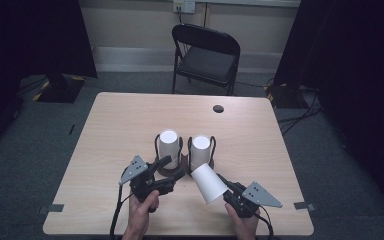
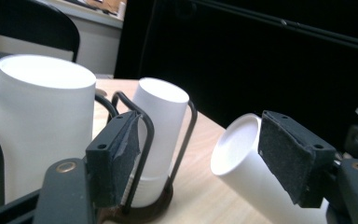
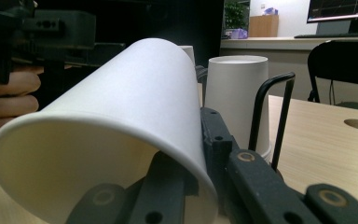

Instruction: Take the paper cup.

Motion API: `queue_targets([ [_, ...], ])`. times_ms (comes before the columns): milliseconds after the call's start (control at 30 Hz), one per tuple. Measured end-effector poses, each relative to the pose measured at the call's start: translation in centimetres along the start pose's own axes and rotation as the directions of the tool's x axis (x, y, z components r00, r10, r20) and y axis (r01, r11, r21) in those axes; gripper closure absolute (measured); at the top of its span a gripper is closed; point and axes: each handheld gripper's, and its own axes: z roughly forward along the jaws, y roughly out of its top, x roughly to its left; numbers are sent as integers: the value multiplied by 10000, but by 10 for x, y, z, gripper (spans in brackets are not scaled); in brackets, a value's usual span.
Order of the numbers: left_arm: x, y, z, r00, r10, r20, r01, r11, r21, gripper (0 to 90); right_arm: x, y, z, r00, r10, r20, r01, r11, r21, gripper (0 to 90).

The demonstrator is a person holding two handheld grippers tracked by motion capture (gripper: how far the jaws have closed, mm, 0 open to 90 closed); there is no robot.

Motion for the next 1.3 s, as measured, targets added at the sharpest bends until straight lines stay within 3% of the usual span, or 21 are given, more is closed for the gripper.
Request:
queue_targets([
  [100, 4, -3, -2, 9997, 21, 227, -23, 9999, 112, 254, -1, 1, -1, 9998, 189, -11, -189, 9997, 129, 874],
  [167, 7, -5, -3, 9971, 83, 753, -95, 9998, 165, 198, -3, 3, -1, 9997, 231, -56, -229, 9991, 359, 874],
  [200, 8, -6, -3, 9966, 96, 823, -111, 9998, 181, 184, -3, 3, -1, 9997, 250, -85, -245, 9985, 481, 873],
  [333, 10, -8, -5, 9957, 495, 778, -530, 9977, 432, 183, -2, 5, 0, 9989, 395, -251, -377, 9968, 706, 874],
  [400, 9, -8, -6, 9949, 642, 777, -687, 9960, 566, 231, -1, 9, 2, 9994, 337, -87, -325, 9924, 1185, 875],
  [433, 9, -8, -6, 9928, 815, 874, -873, 9941, 639, 231, -1, 9, 2, 9994, 337, -87, -325, 9924, 1185, 875],
  [500, 7, -8, -7, 9904, 1195, 689, -1243, 9897, 707, 230, -2, 11, 3, 9995, 322, -72, -308, 9886, 1477, 875],
  [667, 4, -8, -6, 9769, 1999, 751, -2072, 9725, 1065, 212, -6, 15, 2, 9979, 643, 30, -636, 9789, 1944, 875],
  [867, 4, -14, -5, 9685, 2342, 850, -2434, 9620, 1234, 182, -9, 20, 1, 9982, 593, 55, -588, 9666, 2495, 874],
  [1000, 2, -19, -2, 9579, 2795, 661, -2866, 9457, 1531, 177, -8, 24, 5, 9990, 452, -16, -426, 9519, 3034, 871],
  [1100, -3, -21, -1, 9347, 3512, 549, -3554, 9186, 1727, 233, -7, 25, 8, 9991, 414, -60, -370, 9415, 3351, 874],
  [1233, -10, -24, 3, 9136, 3995, 757, -4065, 8929, 1933, 223, -7, 26, 11, 9988, 463, -153, -367, 9210, 3878, 881],
  [1267, -11, -25, 4, 9090, 4084, 837, -4169, 8878, 1951, 217, -7, 28, 13, 9984, 519, -225, -379, 9091, 4149, 881],
  [1300, -13, -26, 5, 9036, 4196, 861, -4283, 8813, 1996, 217, -7, 28, 13, 9984, 519, -225, -379, 9091, 4149, 881],
])
